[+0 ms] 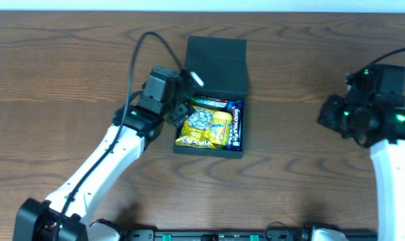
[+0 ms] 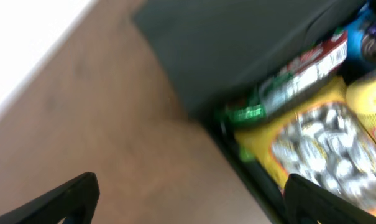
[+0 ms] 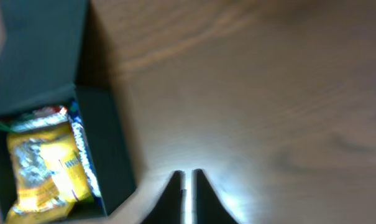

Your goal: Pack container

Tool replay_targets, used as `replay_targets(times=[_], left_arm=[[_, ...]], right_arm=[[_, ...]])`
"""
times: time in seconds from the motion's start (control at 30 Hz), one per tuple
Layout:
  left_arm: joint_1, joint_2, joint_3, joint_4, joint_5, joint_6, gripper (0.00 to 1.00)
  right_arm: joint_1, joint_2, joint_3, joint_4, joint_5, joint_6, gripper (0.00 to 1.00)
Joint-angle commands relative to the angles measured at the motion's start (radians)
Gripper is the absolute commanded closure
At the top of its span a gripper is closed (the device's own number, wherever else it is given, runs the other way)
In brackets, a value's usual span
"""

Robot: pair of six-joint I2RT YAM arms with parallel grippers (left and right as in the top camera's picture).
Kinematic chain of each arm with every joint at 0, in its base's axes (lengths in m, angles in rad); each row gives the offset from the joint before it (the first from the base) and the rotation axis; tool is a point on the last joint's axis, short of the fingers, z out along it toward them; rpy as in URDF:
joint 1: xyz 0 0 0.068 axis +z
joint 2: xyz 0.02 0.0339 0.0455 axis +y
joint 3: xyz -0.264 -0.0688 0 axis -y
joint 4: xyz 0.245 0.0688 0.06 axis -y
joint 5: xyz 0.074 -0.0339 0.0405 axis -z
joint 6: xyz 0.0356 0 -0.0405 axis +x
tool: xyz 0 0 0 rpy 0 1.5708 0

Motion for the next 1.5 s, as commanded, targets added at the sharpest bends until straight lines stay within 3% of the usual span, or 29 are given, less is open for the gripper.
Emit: replay_targets(times=[0.0,0.07,0.23,0.3,0.33,0.37,0.4,0.43,0.77,1.0,1.17,1.3,1.47], left_arm=[[0.056,0.003,0.01,-0.065,0.109,-0.242,0.0],[0.097,0.005,0.009,-0.086,0.185,-0.246,0.11],[0.193,0.005,0.009,-0.102,0.337,-0.322,0.17],[0.218,0.005,0.009,-0.12,0.406,-0.323,0.28],[0.223,0.005,0.009,-0.124,0.427,-0.323,0.38],[0.225,0.005,0.009,-0.124,0.443,-0.323,0.57],[0.225,0.005,0.009,-0.122,0.449,-0.323,0.83],[0.225,0.005,0.009,-0.119,0.451,-0.324,0.94],[0.225,0.005,0.009,-0.159,0.448,-0.53,0.94],[0.225,0.005,0.009,-0.208,0.448,-0.54,0.94],[0.226,0.005,0.009,-0.208,0.419,-0.55,0.94],[0.238,0.026,0.009,-0.162,0.266,-0.655,0.94],[0.307,0.152,0.009,-0.033,0.36,-0.748,0.94]], right_arm=[[-0.008,0.09,-0.077,0.094,-0.185,0.011,0.98],[-0.007,0.172,-0.087,0.165,-0.288,0.011,0.99],[0.026,0.382,-0.086,0.34,-0.407,0.054,0.98],[0.051,0.473,-0.085,0.429,-0.458,0.085,0.99],[0.065,0.513,-0.083,0.473,-0.488,0.1,0.99],[0.078,0.549,-0.078,0.511,-0.509,0.117,0.98],[0.089,0.582,-0.071,0.546,-0.517,0.142,0.98],[0.101,0.616,-0.061,0.578,-0.527,0.169,0.98],[0.202,0.868,0.143,0.734,-0.577,0.325,0.98],[0.214,0.925,0.184,0.872,-0.609,0.457,0.99],[0.214,0.934,0.184,0.967,-0.693,0.474,0.99],[0.214,0.934,0.184,1.0,-0.736,0.474,0.98],[0.214,0.934,0.184,0.993,-0.76,0.473,0.99]])
